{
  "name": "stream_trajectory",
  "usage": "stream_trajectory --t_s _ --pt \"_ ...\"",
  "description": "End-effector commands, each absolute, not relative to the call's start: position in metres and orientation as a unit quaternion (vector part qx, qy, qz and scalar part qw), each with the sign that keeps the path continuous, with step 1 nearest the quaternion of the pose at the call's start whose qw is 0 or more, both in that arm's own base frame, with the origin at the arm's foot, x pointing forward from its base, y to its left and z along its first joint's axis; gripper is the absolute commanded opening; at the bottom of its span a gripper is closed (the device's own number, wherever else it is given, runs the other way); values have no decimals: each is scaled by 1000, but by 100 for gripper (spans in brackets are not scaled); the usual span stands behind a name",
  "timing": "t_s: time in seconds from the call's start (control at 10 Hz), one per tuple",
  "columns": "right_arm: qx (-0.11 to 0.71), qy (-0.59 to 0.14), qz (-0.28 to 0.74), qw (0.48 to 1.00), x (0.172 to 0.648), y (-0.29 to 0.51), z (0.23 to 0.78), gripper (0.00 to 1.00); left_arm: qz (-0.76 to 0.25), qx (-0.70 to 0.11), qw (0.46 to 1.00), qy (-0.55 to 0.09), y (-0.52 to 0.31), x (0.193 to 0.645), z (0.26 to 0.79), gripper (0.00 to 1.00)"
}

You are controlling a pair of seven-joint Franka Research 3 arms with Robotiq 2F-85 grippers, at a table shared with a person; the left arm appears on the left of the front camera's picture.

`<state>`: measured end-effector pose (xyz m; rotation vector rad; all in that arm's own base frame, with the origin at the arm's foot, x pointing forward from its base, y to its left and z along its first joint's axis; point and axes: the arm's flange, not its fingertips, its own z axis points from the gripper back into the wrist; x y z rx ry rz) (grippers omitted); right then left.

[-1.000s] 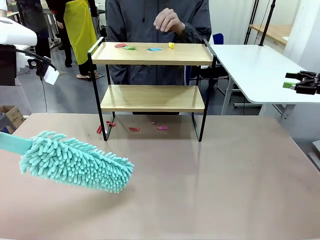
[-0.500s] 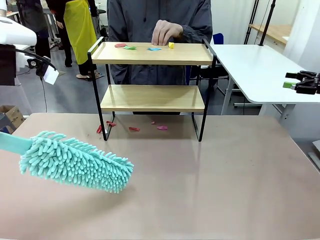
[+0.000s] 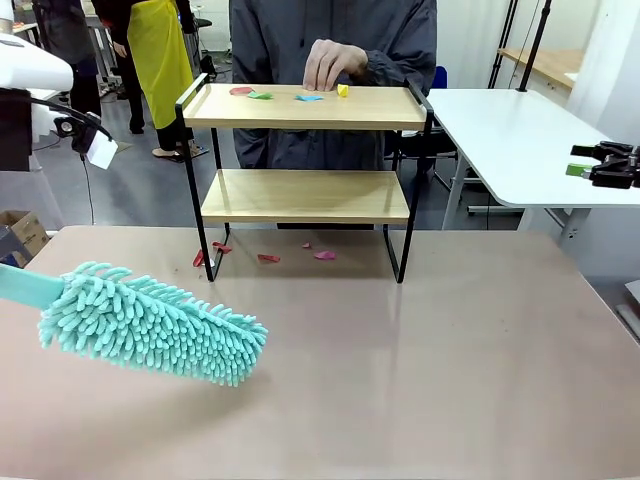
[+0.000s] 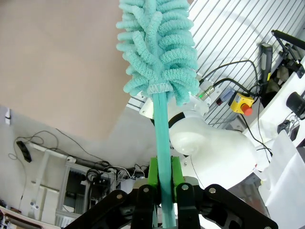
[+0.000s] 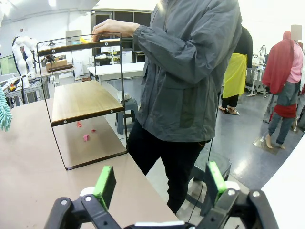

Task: Clean the shelf.
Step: Clean the specific section of the Shelf indicated by the human with the Duster.

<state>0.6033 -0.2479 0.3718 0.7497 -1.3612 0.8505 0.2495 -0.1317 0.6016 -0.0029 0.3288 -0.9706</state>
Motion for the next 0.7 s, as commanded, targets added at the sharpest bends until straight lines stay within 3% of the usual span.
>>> stream_trajectory --t_s 0.0,0.3,0.6 --pt "328 -595 375 631 604 -247 374 100 -465 -11 872 151 -132 249 604 13" --pt "328 -595 375 631 604 -247 374 100 -464 -1 872 157 -132 249 602 13" --pt "328 -595 375 631 604 -247 374 100 -456 -125 875 102 -159 258 606 13"
